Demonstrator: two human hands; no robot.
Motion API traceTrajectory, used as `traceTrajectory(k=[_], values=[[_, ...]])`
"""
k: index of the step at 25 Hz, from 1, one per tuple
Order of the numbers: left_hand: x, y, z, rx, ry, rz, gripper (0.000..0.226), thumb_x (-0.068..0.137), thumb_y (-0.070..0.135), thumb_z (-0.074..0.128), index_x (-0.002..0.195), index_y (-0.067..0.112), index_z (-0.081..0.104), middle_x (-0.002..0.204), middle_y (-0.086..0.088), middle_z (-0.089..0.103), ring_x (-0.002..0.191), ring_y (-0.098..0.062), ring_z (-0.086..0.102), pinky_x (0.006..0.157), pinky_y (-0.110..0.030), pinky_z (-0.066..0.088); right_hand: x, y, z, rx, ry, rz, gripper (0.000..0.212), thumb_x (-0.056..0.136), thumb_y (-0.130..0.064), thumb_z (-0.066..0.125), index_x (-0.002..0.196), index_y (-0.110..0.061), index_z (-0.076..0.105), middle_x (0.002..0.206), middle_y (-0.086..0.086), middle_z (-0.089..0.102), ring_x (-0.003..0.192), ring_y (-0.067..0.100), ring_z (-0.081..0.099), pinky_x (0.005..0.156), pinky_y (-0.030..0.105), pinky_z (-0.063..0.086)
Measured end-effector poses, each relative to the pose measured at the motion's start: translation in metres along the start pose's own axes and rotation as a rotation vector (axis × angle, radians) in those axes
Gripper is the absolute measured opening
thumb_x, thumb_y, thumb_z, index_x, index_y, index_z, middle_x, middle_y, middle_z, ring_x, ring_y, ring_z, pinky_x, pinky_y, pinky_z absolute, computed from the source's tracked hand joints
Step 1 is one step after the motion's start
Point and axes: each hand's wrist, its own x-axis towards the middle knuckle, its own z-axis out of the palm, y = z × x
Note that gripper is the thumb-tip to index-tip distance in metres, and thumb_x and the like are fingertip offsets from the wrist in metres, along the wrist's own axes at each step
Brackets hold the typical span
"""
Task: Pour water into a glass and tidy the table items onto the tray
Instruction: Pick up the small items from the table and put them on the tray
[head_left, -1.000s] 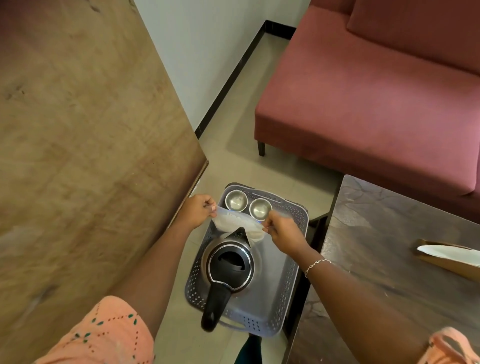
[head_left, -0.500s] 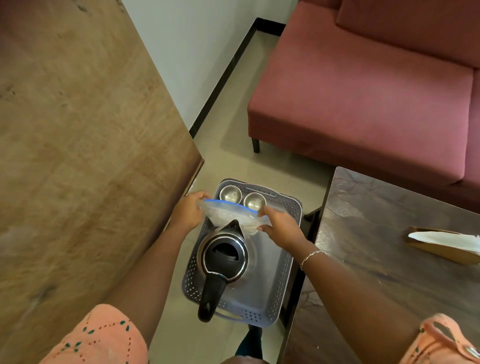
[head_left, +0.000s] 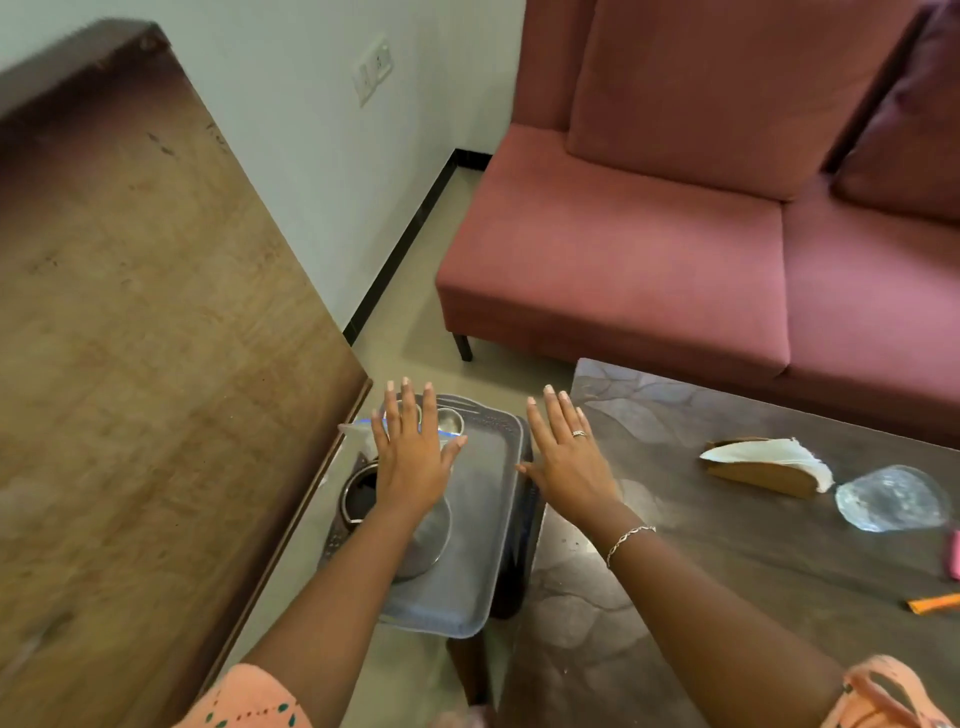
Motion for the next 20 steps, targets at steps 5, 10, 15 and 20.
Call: traceTrajectory(k=[5, 10, 15, 20], values=[[-0.059, 0.095, 0.007, -0.031, -0.125, 0.068, 0.078, 0.092, 0.051, 0.036, 0.146, 0.01, -0.003, 0.154, -0.019, -0.014, 0.142, -0.033, -0.016, 0.115, -0.049, -0.006, -0.09, 0.053, -0.032, -0.013, 0.07, 0.082, 0.075, 0.093, -0.041, 0.045, 0.147, -0.013, 0.002, 0.156, 0.015, -0.005, 0.143, 0.028, -0.01, 0.111, 0.035, -0.013], [-0.12, 0.187, 0.017, -0.009, -0.114, 0.184, 0.077, 0.091, 0.052, 0.038, 0.146, 0.007, 0.007, 0.154, -0.022, -0.002, 0.143, -0.036, -0.007, 0.114, -0.05, -0.005, -0.184, 0.115, -0.056, -0.032, 0.139, 0.224, 0.074, 0.092, -0.042, 0.044, 0.147, -0.011, 0.005, 0.156, 0.016, 0.002, 0.144, 0.03, -0.004, 0.11, 0.033, -0.014], [-0.16, 0.272, 0.025, 0.044, -0.178, 0.319, 0.076, 0.093, 0.053, 0.028, 0.146, 0.01, -0.007, 0.154, -0.019, -0.015, 0.142, -0.032, -0.018, 0.115, -0.047, -0.007, -0.271, 0.176, -0.077, -0.026, 0.189, 0.371, 0.074, 0.091, -0.042, 0.047, 0.146, -0.008, 0.011, 0.155, 0.018, 0.008, 0.145, 0.03, 0.001, 0.117, 0.038, -0.003], [-0.18, 0.345, 0.027, 0.038, -0.208, 0.459, 0.075, 0.093, 0.053, 0.027, 0.146, 0.011, -0.006, 0.154, -0.018, -0.015, 0.142, -0.031, -0.018, 0.116, -0.046, -0.005, -0.334, 0.222, -0.097, -0.052, 0.232, 0.495, 0.073, 0.092, -0.042, 0.045, 0.146, -0.009, 0.01, 0.155, 0.017, 0.008, 0.145, 0.029, 0.001, 0.117, 0.037, -0.003]])
